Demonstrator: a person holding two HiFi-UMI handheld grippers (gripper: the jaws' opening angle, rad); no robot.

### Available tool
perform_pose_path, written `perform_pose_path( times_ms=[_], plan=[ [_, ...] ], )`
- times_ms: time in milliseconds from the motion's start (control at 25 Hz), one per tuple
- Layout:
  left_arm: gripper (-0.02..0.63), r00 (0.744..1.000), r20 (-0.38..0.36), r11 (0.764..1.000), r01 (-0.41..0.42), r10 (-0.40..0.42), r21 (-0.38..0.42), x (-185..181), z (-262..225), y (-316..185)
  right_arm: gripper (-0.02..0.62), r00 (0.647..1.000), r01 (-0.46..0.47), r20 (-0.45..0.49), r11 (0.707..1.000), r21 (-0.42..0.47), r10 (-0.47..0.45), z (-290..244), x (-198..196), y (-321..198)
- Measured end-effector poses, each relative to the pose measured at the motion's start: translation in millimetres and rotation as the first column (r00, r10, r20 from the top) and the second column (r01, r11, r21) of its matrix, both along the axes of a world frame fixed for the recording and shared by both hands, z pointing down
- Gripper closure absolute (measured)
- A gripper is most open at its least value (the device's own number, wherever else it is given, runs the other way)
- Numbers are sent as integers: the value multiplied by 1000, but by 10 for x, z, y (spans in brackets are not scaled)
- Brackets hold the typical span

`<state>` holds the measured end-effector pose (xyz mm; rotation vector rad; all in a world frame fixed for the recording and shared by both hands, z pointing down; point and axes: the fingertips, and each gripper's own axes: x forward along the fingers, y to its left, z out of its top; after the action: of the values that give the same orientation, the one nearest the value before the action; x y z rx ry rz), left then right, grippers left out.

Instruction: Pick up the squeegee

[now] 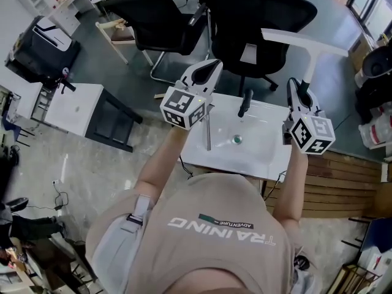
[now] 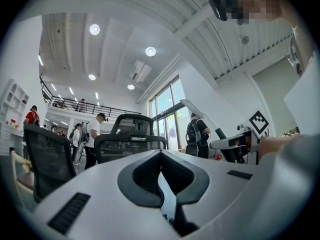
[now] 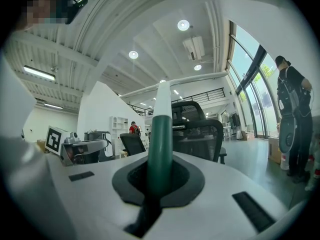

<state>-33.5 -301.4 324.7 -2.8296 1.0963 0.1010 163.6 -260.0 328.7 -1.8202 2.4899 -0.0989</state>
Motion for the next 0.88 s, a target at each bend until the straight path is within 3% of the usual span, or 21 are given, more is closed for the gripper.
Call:
perform_pose_path(
  times_ms=[880],
  plan=[
    [594, 1000, -14, 1000, 19, -19, -11, 47, -2, 27, 566, 999, 30, -36, 1000, -3, -30, -29, 15, 12]
  ],
)
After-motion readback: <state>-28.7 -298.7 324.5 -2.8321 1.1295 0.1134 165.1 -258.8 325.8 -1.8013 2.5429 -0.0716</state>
